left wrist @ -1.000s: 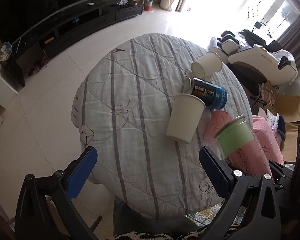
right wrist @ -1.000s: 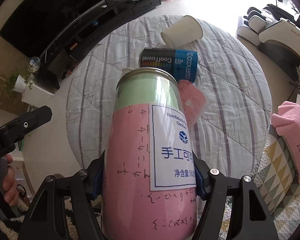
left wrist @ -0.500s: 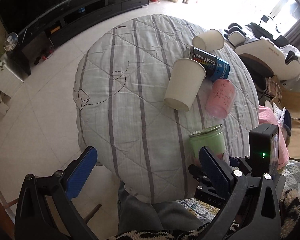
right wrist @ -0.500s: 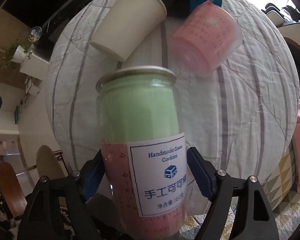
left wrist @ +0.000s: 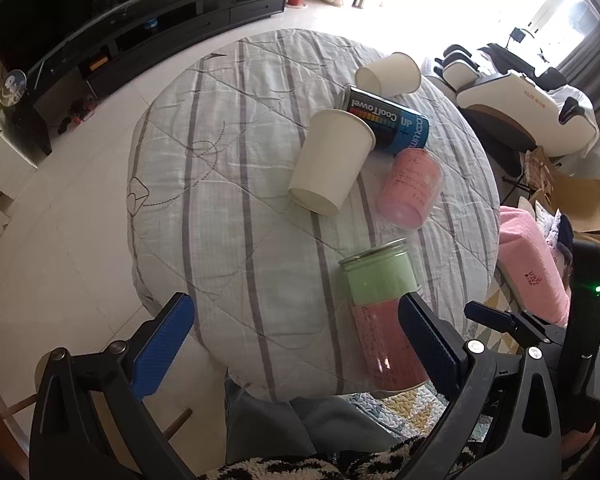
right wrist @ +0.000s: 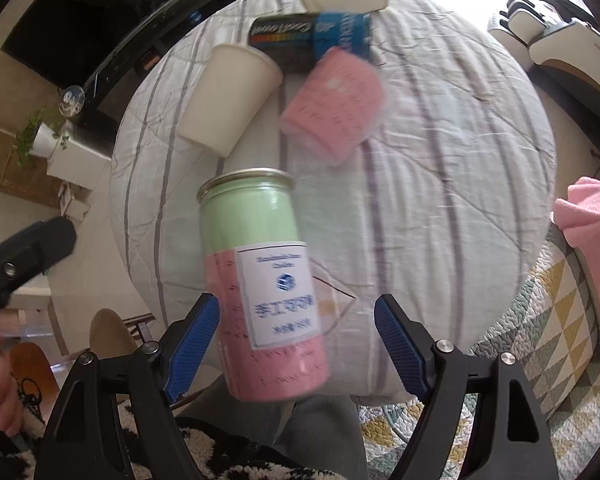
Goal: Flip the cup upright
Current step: 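Lower the upright canister onto the quilt with the right gripper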
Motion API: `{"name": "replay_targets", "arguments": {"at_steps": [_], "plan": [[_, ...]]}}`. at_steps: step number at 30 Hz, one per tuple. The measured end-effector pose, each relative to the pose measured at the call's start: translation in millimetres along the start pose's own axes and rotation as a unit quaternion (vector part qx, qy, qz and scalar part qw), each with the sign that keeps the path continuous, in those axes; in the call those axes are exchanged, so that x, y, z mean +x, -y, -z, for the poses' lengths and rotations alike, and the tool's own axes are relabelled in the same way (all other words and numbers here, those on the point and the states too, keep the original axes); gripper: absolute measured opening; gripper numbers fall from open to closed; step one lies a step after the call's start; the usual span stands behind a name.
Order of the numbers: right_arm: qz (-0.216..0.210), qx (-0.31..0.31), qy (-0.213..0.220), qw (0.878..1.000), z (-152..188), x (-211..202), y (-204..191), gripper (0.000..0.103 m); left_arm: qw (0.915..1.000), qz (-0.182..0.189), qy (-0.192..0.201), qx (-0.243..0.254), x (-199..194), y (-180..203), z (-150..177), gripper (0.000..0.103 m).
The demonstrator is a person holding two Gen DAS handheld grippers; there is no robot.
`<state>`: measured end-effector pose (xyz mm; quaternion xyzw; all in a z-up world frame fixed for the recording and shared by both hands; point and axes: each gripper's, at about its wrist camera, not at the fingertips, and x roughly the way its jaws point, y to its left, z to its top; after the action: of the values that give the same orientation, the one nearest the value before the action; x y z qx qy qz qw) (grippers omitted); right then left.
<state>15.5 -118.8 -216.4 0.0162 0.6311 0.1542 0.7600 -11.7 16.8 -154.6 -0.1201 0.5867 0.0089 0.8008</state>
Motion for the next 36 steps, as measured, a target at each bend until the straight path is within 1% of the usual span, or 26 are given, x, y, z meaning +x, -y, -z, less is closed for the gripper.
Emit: {"name": "replay_targets", "arguments": {"at_steps": [7, 16, 20, 24, 26, 28, 29, 30, 31, 32, 34, 36], "plan": [[0.007, 0.060, 0.022, 0.998, 7.1, -27.3, 37.7, 0.081, 0.9990, 0.024, -0.035, 0.012, 21.8, 32.0, 7.3, 0.103], [0.025, 0.098, 0.016, 0.995, 19.4, -36.8, 77.3, 0.081, 0.9970, 0.042, -0.063, -0.015, 54.8, 59.3, 0.6, 0.103], [0.031, 0.106, 0.017, 0.994, 17.9, -38.9, 89.2, 0.081, 0.9969, 0.036, -0.064, -0.029, 65.2, 67.5, -3.3, 0.103], [0.030, 0.103, 0.012, 0.994, 12.7, -35.2, 98.7, 0.081, 0.9967, 0.017, -0.056, -0.057, 74.2, 69.0, -10.1, 0.103], [0.029, 0.098, 0.006, 0.995, 8.8, -31.5, 100.6, 0.081, 0.9955, 0.015, -0.061, -0.071, 80.6, 68.4, -14.1, 0.103], [0.027, 0.095, -0.002, 0.995, 5.4, -27.0, 102.3, 0.081, 0.9943, 0.005, -0.071, -0.079, 89.8, 67.7, -16.6, 0.102], [0.025, 0.094, -0.005, 0.995, 3.7, -24.5, 103.1, 0.081, 0.9935, -0.001, -0.076, -0.084, 94.2, 66.4, -16.5, 0.097], [0.022, 0.094, -0.007, 0.995, 2.1, -22.1, 103.8, 0.081, 0.9927, -0.005, -0.082, -0.089, 100.8, 65.7, -16.0, 0.088], [0.019, 0.094, -0.010, 0.995, 1.1, -19.9, 104.6, 0.081, 0.9913, -0.005, -0.096, -0.090, 109.2, 65.1, -15.3, 0.073], [0.018, 0.094, -0.014, 0.995, -0.5, -17.2, 105.2, 0.081, 0.9898, -0.002, -0.107, -0.094, 114.9, 63.2, -14.8, 0.072], [0.016, 0.093, -0.021, 0.995, -3.6, -12.7, 106.2, 0.081, 0.9901, 0.005, -0.096, -0.102, 110.1, 60.4, -16.0, 0.072], [0.011, 0.092, -0.021, 0.995, -6.0, -12.0, 106.3, 0.081, 0.9911, 0.006, -0.087, -0.100, 104.7, 59.9, -17.7, 0.072]]}}
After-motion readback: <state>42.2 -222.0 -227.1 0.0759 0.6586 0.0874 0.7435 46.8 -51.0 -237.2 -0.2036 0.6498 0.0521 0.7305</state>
